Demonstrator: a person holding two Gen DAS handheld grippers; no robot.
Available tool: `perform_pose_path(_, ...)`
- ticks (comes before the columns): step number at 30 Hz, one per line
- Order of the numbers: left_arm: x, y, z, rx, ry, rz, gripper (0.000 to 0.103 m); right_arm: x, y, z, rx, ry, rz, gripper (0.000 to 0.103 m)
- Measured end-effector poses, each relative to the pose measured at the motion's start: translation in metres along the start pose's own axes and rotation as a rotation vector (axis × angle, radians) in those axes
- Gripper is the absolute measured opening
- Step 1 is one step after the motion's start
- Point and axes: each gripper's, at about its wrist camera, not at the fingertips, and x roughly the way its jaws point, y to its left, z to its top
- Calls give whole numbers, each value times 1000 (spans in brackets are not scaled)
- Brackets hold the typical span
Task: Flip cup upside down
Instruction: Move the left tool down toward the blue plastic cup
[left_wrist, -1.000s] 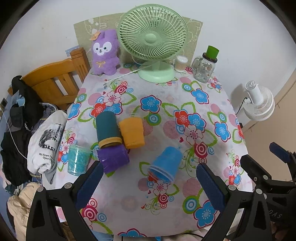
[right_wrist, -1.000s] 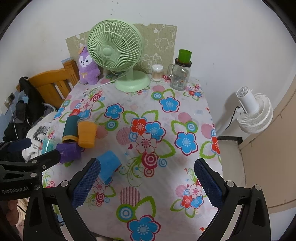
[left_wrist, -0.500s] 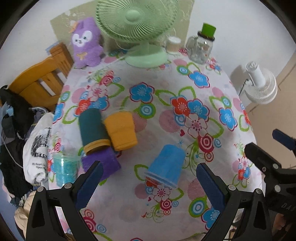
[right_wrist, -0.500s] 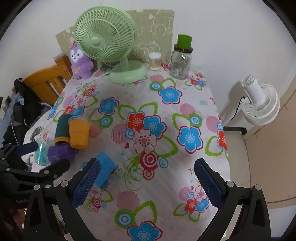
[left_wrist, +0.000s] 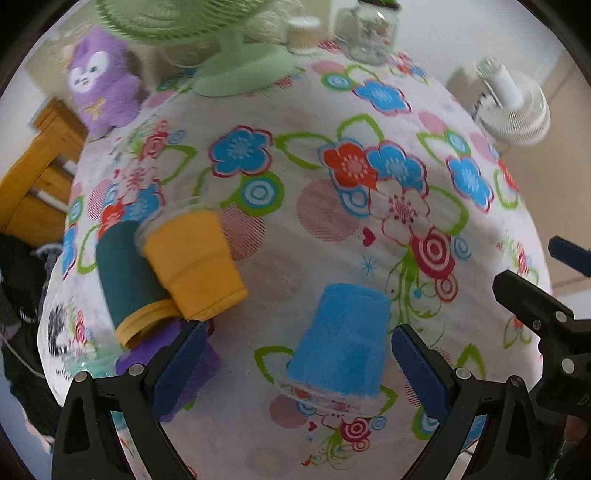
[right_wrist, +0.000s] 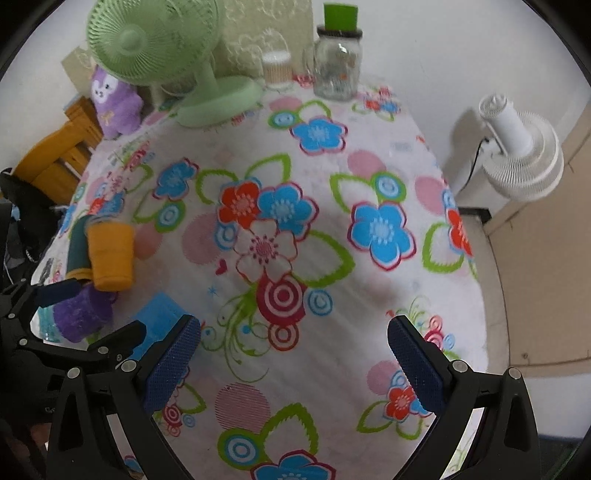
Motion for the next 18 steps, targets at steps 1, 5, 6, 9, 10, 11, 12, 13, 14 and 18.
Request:
perform_pose_path(1, 5, -2, 0, 20, 10, 1, 101, 4, 0, -1, 6, 9, 1, 102)
perform_pose_path(5, 20, -10, -1, 65, 41, -17, 101, 18, -1, -7, 26, 46, -3, 102)
perform_pose_path(6, 23, -11, -2, 71, 47, -22, 101, 21, -2, -8, 29, 52, -3, 102)
perform_pose_path(9, 33, -15, -5, 80, 77, -45, 101, 28, -5, -13, 47, 71, -8, 102)
perform_pose_path(10, 36, -16, -6, 83, 86, -49, 101, 30, -6, -14, 50, 76, -10, 102)
perform_pose_path(11, 40, -17, -7, 89, 91, -45, 101, 32, -7, -15, 55, 81, -11, 102)
perform_pose_path(12, 42, -19, -7, 94, 94, -37, 101, 35, -8, -16, 59, 86, -12, 102)
perform_pose_path(13, 45, -19, -8, 97, 97, -31, 101, 37, -9, -16, 62, 91, -12, 102)
perform_pose_path(14, 48, -20, -8, 94, 102, -31, 99, 39, -10, -17, 65, 97, -13, 102)
perform_pose_path(18, 56, -17, -9, 58, 131, -53, 87, 46, -10, -20, 66, 114, -10, 102)
